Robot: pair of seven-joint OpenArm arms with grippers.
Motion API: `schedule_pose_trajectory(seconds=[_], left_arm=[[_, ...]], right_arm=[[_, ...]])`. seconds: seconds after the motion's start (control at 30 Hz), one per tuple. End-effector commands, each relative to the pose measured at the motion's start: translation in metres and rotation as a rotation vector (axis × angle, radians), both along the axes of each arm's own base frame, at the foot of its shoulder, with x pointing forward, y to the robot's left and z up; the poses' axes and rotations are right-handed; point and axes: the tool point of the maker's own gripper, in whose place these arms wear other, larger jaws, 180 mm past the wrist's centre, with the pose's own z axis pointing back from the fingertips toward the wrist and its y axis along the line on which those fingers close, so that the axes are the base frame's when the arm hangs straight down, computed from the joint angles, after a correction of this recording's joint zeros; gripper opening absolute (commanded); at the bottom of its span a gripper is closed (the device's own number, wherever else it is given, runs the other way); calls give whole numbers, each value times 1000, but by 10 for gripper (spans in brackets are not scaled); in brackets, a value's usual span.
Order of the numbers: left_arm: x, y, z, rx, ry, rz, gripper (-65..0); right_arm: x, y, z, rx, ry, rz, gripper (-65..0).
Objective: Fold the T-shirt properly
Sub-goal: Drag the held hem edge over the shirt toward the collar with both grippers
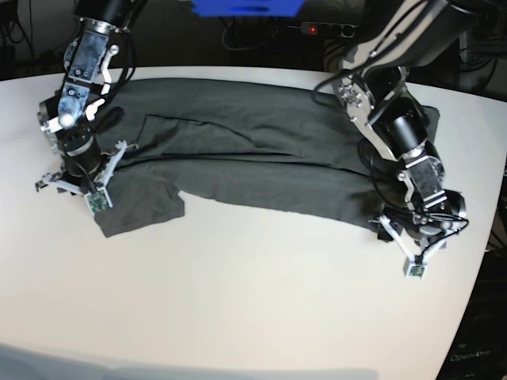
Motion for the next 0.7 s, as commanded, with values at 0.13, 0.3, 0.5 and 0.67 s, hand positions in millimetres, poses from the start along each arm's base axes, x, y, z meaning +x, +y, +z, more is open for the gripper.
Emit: schedule_pose_trajectory(seconds=[0.13, 0.3, 0.5, 0.67], left_arm=[[15, 6, 7, -11, -27, -8, -245], [15, 7, -4, -58, -5, 3, -245], [15, 16, -4, -100, -23, 20, -245], [13, 7, -13, -122, 0, 2, -245]], right_arm=[[8, -1, 13, -5, -50, 4, -646], [8, -1, 13, -5, -50, 4, -647], [8, -1, 13, -5, -50, 4, -647], [8, 0, 13, -4, -50, 7, -647]])
